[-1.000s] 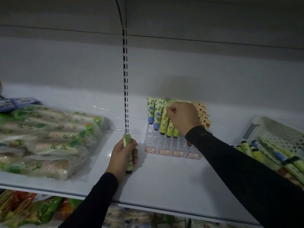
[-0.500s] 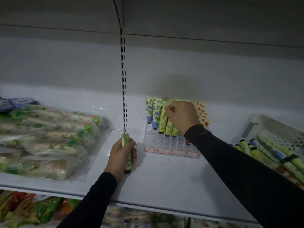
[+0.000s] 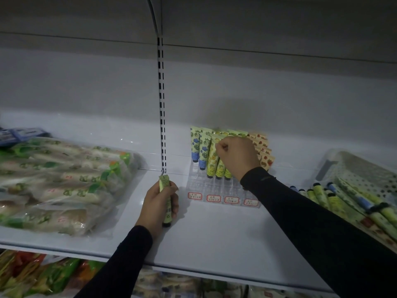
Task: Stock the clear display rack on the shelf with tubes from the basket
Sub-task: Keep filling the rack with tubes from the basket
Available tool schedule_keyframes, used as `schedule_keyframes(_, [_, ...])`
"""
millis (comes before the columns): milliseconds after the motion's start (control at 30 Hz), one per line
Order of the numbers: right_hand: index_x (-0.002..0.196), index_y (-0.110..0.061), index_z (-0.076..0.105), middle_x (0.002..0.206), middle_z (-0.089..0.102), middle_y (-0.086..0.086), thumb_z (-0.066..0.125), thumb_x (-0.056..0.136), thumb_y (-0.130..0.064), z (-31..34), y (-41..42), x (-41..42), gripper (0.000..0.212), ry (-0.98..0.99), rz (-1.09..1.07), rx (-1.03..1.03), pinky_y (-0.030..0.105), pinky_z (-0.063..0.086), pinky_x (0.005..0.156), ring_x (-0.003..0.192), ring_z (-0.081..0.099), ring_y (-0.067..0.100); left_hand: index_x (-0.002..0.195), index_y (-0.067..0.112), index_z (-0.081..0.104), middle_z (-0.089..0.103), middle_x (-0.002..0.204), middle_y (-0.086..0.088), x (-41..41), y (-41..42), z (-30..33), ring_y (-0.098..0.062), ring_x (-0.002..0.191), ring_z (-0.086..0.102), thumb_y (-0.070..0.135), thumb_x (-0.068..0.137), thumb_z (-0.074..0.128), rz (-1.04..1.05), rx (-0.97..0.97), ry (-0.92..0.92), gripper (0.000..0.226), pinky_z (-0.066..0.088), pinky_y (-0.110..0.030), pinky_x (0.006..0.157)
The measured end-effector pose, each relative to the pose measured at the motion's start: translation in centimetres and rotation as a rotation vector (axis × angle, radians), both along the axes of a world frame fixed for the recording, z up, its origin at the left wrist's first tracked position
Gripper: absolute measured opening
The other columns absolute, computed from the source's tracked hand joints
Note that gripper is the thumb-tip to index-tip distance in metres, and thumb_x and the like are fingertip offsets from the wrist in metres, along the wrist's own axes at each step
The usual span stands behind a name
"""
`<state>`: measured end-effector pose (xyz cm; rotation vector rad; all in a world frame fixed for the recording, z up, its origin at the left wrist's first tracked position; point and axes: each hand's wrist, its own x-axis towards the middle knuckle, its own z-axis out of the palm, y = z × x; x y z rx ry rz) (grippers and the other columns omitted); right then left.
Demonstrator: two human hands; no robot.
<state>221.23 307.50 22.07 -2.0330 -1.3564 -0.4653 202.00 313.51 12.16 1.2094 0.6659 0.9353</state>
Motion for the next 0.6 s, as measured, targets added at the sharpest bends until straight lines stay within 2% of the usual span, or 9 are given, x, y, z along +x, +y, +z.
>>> schedule_keyframes(200, [0.067,-0.003,0.066,0.065,0.066,0.011,0.054,0.093,-0.022,0.9,0.3,-0.1,0.034,0.056,-0.038,-0.050,0.036,0.055,0.064,0.063,0.062,0.025,0.085,0.007,0.052,0.051,0.058,-0.011,0.0,0.0,0.0,-0.021,0.043,0.042,0.007,0.095,0.050,-0.011,-0.009,-0.009,0.010,0.034,-0.024,0.042])
schedule_keyframes(333, [0.052,-0.013,0.051,0.055,0.054,0.005,0.056,0.091,-0.022,1.4,0.7,-0.2,0.040,0.057,-0.052,-0.100,0.036,0.057,0.067,0.059,0.058,0.025,0.085,0.007,0.052,0.051,0.059,-0.011,0.0,-0.1,0.0,-0.021,0.043,0.042,0.008,0.096,0.050,-0.011,-0.004,-0.005,0.011,0.034,-0.025,0.042])
schedule_keyframes(433, [0.047,-0.017,0.039,0.049,0.042,0.001,0.057,0.090,-0.021,1.6,0.8,-0.2,0.047,0.061,-0.053,-0.107,0.038,0.057,0.066,0.052,0.048,0.022,0.085,0.007,0.052,0.051,0.059,-0.011,0.0,0.0,-0.1,-0.021,0.043,0.042,0.008,0.095,0.050,-0.012,0.006,0.000,0.010,0.034,-0.025,0.043])
schedule_keyframes(600, [0.046,-0.017,0.036,0.046,0.036,-0.001,0.058,0.090,-0.019,1.8,0.9,-0.2,0.049,0.072,-0.044,-0.108,0.038,0.056,0.066,0.045,0.039,0.016,0.085,0.007,0.052,0.051,0.058,-0.011,0.1,0.2,-0.3,-0.021,0.042,0.042,0.008,0.095,0.050,-0.010,0.008,0.002,0.010,0.034,-0.024,0.043])
